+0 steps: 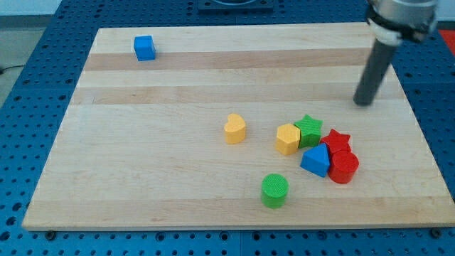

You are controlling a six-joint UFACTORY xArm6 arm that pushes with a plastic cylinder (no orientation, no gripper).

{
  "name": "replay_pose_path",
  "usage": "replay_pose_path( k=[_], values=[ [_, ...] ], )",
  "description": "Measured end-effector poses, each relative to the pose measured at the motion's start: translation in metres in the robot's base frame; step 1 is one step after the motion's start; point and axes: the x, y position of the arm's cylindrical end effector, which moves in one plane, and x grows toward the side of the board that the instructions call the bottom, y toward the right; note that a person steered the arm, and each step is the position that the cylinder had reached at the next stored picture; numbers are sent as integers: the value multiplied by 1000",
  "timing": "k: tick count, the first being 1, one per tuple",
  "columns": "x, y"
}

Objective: Move green circle towards the center top of the board

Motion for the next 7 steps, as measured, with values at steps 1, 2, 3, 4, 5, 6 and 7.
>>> replay_pose_path(
  k=[1, 2, 3, 4, 5, 6, 7],
  values=[
    [74, 0],
    [136, -30],
    [146, -122],
    [125, -227],
    [139, -250],
    [169, -270],
    [135, -297]
  ],
)
